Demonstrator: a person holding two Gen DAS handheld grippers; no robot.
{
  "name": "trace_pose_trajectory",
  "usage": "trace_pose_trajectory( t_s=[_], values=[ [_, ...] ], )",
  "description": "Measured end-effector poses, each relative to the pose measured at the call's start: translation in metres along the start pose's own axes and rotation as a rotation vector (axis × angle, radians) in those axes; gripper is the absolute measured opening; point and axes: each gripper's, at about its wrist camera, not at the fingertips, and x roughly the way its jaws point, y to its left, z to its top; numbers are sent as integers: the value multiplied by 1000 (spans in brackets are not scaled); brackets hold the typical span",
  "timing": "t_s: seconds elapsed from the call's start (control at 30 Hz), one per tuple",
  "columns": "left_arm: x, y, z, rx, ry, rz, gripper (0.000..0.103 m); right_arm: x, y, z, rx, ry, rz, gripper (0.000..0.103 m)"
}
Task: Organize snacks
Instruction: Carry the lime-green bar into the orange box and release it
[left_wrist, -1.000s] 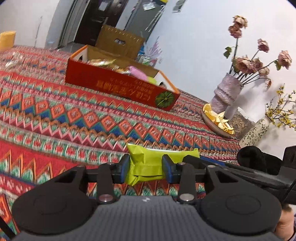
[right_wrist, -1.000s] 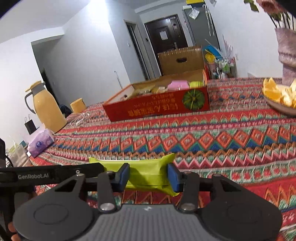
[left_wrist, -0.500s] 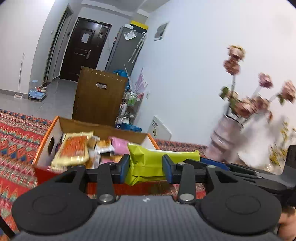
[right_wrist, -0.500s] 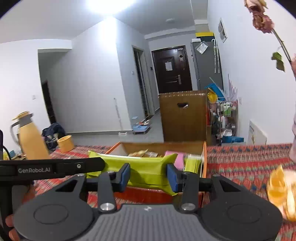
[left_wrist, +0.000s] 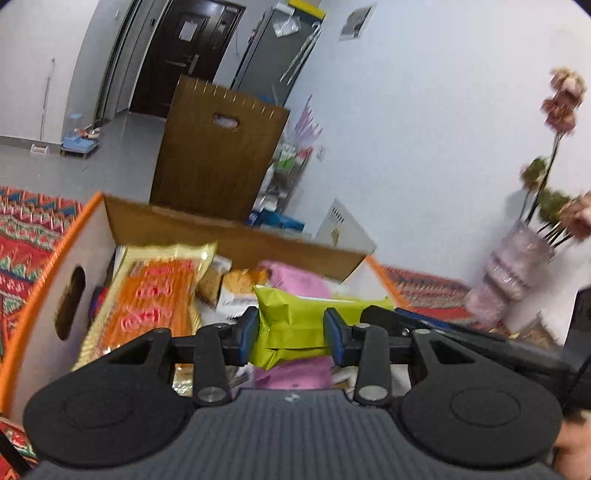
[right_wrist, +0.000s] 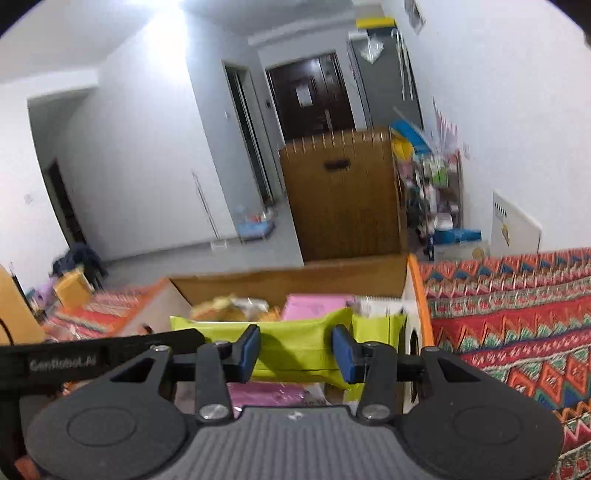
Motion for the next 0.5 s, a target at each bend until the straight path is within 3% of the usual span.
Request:
trace_pose_trajectory(
  t_s=[0.1, 0.2, 0.4, 0.5],
  values=[
    [13, 2, -10, 30, 33, 25, 43, 18, -2, -7, 21, 56, 37, 31],
    [13, 0, -15, 60, 25, 49, 54, 22, 10, -13, -52, 48, -17, 31],
    [-2, -7, -10, 84, -32, 58, 75, 11, 12, -9, -54, 13, -48, 45],
    [-13, -17, -3, 122, -83, 125, 76, 5, 14, -4, -83, -17, -79, 47]
  ],
)
